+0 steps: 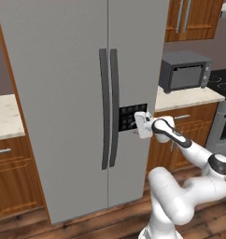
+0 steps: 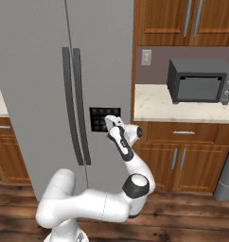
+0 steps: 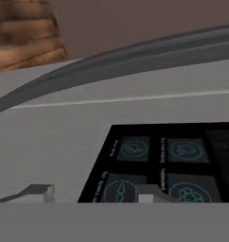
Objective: The ice cube tray has been filled with water. Take the tray and place it in the freezer to make ice. Close the freezer door after placing the tray.
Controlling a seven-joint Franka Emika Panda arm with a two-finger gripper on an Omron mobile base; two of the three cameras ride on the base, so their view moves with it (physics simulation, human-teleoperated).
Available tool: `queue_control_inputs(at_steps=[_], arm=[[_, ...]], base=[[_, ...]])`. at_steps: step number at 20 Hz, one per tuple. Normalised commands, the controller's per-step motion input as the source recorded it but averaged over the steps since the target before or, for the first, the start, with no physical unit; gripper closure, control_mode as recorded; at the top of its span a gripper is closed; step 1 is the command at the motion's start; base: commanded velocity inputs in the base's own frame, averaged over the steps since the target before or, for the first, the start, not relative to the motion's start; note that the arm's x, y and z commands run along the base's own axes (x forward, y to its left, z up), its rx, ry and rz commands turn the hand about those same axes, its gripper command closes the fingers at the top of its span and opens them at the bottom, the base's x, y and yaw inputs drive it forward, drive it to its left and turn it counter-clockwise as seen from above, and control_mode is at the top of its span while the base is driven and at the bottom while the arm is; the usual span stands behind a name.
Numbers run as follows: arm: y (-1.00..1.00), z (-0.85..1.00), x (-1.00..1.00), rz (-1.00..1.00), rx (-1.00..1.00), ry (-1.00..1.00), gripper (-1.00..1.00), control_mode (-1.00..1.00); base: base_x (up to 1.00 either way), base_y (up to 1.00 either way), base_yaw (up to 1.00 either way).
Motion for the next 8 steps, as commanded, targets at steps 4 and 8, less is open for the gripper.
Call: queue_control_inputs(at_steps=[4,8], arm=[[0.43,-0.10,0.57,-0.21,-0.05,0.00,-1.00,-1.00],[0.31,-0.03,0.38,-0.19,-0.05,0.00,-1.00,-1.00]], base=[[0.00,0.00,0.00],[0.00,0.00,0.00]])
